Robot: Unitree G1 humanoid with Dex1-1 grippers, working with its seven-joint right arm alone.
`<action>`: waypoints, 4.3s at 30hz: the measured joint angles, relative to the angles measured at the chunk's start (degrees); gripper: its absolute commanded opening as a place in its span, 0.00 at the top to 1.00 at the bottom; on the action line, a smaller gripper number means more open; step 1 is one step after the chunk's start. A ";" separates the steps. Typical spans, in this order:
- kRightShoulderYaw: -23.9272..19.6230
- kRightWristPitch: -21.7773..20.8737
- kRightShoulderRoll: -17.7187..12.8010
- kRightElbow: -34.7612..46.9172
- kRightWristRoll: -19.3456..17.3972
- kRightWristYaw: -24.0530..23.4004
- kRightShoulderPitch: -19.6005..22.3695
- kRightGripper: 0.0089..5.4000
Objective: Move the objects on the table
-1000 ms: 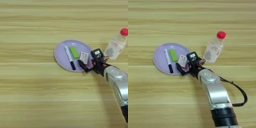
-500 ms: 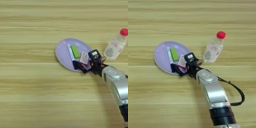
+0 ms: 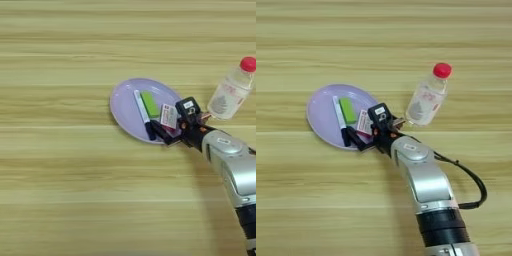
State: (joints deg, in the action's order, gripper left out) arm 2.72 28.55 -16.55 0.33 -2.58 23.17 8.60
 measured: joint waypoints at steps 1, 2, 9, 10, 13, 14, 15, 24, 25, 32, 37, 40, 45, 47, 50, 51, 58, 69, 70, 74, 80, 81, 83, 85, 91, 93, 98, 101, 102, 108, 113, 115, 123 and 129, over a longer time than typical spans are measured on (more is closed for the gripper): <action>0.02 -0.07 0.00 -0.04 0.00 0.00 0.00 0.05; 0.04 -0.13 -0.01 -0.08 0.03 -0.01 0.00 0.06; 0.35 -0.17 0.02 -0.47 0.06 0.25 0.00 0.20; 0.35 -0.15 0.00 -0.47 0.10 0.24 0.00 0.21; 0.41 -0.12 -0.03 -0.44 0.18 0.30 0.00 0.27; 0.45 -0.12 -0.03 -0.41 0.20 0.38 0.00 0.27; 0.47 -0.13 -0.03 -0.36 0.21 0.46 0.00 0.29; 0.45 -0.01 -0.02 -0.11 0.23 0.86 -0.01 0.39; 0.44 -0.01 -0.02 -0.10 0.23 0.86 0.00 0.41; 0.27 -0.02 0.05 0.01 0.21 0.88 -0.01 0.47; 0.01 -0.02 0.05 0.04 0.20 0.93 0.00 0.52; -0.09 -0.02 0.04 -0.06 0.22 0.93 -0.01 0.57; -0.41 -0.19 -0.42 -0.27 0.35 0.91 0.01 0.65; -0.62 -0.19 -0.65 -0.41 0.36 0.91 0.09 0.67; -0.71 -0.22 -0.76 -0.56 0.56 0.71 0.18 0.73; -0.73 -0.28 -0.82 -0.68 0.73 0.56 0.23 0.74; -2.00 -1.22 -1.90 -2.91 1.45 -0.42 1.13 0.85; -2.65 -4.97 -3.66 -5.84 4.26 -3.36 1.00 0.58; -2.65 -5.22 -3.66 -5.94 4.26 -3.36 0.92 0.55; -2.62 -5.35 -3.65 -5.80 4.26 -3.35 0.64 0.47; -2.38 -5.15 -3.63 -4.35 4.26 -2.98 -0.42 0.33; -2.38 -5.10 -3.63 -4.13 4.24 -2.95 -0.55 0.32; -2.20 -4.43 -3.61 -3.18 4.20 -2.76 -1.04 0.28; -2.04 -3.97 -3.60 -2.49 4.16 -2.57 -1.34 0.25; -0.51 -2.68 -3.19 0.48 3.24 -0.58 -2.59 0.15; 0.43 -1.98 -3.00 2.08 2.94 0.17 -3.26 0.11; 1.84 -0.39 -2.87 5.13 2.40 2.02 -4.50 0.02; 2.36 -0.10 -2.87 5.80 2.15 2.49 -4.71 0.00; 2.59 0.20 -2.78 5.88 1.73 2.94 -4.71 0.00; 3.63 0.98 -2.09 6.53 1.20 3.62 -4.61 0.00; 4.46 1.04 -1.50 6.77 1.18 3.82 -4.47 0.00; 4.43 1.14 -1.51 6.82 1.18 3.86 -4.45 0.00; 4.08 4.88 -1.91 12.50 0.81 5.01 -4.58 0.00; 1.08 7.11 -3.55 17.14 0.35 5.01 -1.45 0.00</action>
State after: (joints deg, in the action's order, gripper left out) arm 3.81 35.67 -20.11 17.47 -2.22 28.18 7.16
